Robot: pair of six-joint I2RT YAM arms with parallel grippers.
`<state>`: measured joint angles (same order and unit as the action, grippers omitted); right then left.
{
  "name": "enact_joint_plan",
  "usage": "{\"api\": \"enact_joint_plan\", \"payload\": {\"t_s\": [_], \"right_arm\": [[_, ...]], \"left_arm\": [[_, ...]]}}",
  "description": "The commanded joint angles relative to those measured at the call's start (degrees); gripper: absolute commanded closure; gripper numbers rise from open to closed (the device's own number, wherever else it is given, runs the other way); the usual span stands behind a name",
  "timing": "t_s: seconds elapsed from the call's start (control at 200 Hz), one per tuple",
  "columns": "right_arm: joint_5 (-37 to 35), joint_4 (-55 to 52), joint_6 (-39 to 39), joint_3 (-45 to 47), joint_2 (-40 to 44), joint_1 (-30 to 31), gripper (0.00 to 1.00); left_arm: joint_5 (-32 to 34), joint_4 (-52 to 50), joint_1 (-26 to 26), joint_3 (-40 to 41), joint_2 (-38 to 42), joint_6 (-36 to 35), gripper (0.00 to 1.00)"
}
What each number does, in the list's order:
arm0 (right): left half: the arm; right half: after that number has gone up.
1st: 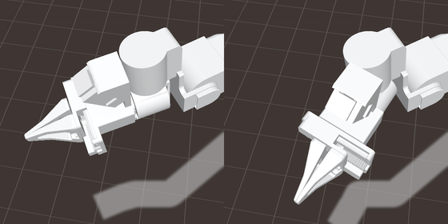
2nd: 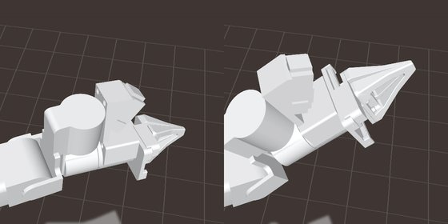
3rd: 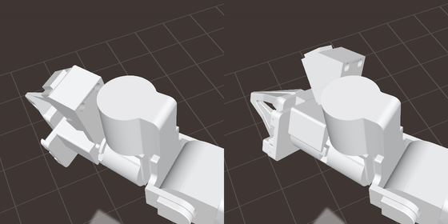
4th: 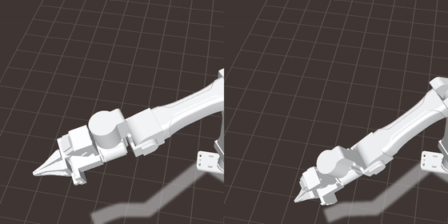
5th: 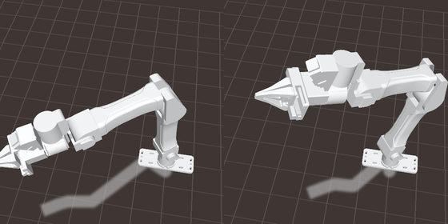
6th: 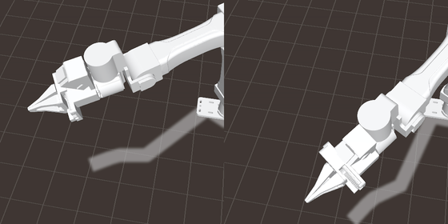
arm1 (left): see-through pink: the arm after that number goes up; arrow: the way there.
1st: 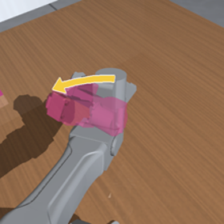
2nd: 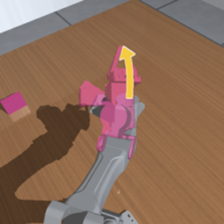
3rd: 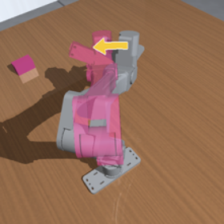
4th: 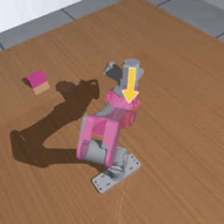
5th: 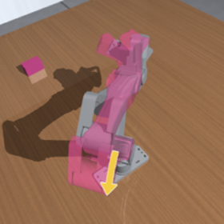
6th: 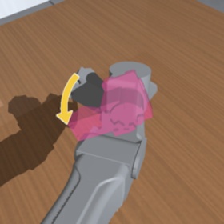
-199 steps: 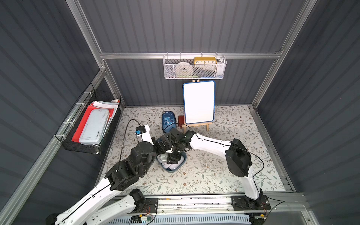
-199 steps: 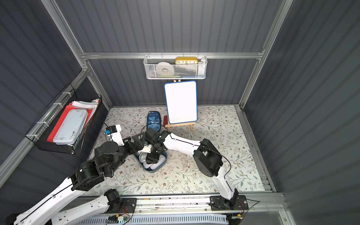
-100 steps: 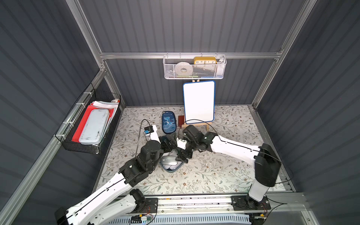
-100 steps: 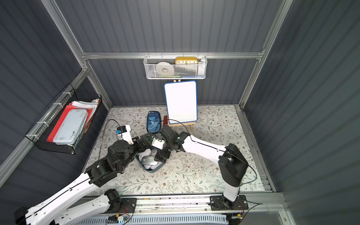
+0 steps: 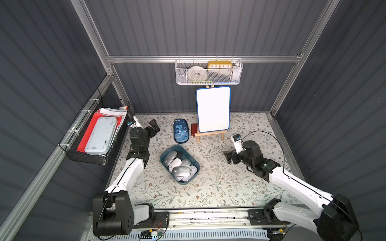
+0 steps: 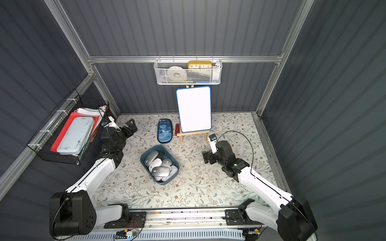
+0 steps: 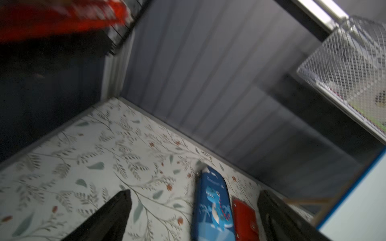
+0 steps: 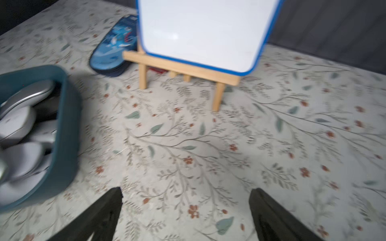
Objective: Put the mouse in the storage box
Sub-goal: Reset both arms
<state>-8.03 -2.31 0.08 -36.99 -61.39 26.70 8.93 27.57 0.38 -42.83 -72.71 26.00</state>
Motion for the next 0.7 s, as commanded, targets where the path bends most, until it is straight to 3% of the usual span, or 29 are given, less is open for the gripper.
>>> {"api": "enact_joint_plan", "payload": {"t_s": [0.0, 0.09, 0.2, 0.33, 0.395, 0.495, 0.555, 0.615, 0.695], "right_arm": [[-11.26, 5.33, 2.99, 3.05, 2.40, -4.09, 0.01], [-17.16, 8.27, 4.22, 6.51, 4.03, -7.38, 0.01], [-20.67, 16.91, 4.58, 13.14, 5.31, -10.79, 0.01], [-23.78, 28.28, 2.67, 19.55, 1.87, -13.57, 0.01], [-22.68, 37.11, 3.78, 22.99, -1.07, -16.01, 0.01], [-18.49, 43.42, 3.35, 22.69, -4.91, -18.21, 0.01], [-16.19, 51.61, 3.70, 23.38, -9.67, -20.05, 0.01], [-14.63, 62.21, 2.13, 24.81, -16.41, -20.93, 0.01], [-11.38, 78.34, 0.94, 25.39, -30.20, -22.27, 0.01]], "left_arm": [[5.17, 13.07, -0.56, 4.41, -0.28, -10.52, 0.01], [-0.80, 19.07, -0.56, 7.89, -1.52, -15.49, 0.01], [1.70, 27.29, -0.43, 12.33, -5.20, -18.46, 0.01], [2.37, 44.46, -0.21, 18.90, -10.62, -20.51, 0.01], [3.80, 54.08, -0.21, 20.84, -14.52, -22.69, 0.01], [3.42, 54.31, 0.43, 17.88, -20.39, -23.59, 0.01], [-0.74, 63.94, 2.20, 19.38, -25.54, -25.52, 0.01], [-2.01, 55.45, 2.72, 18.49, -23.09, -23.23, 0.01], [-1.88, 63.12, 2.65, 20.86, -25.09, -24.46, 0.01]]}}
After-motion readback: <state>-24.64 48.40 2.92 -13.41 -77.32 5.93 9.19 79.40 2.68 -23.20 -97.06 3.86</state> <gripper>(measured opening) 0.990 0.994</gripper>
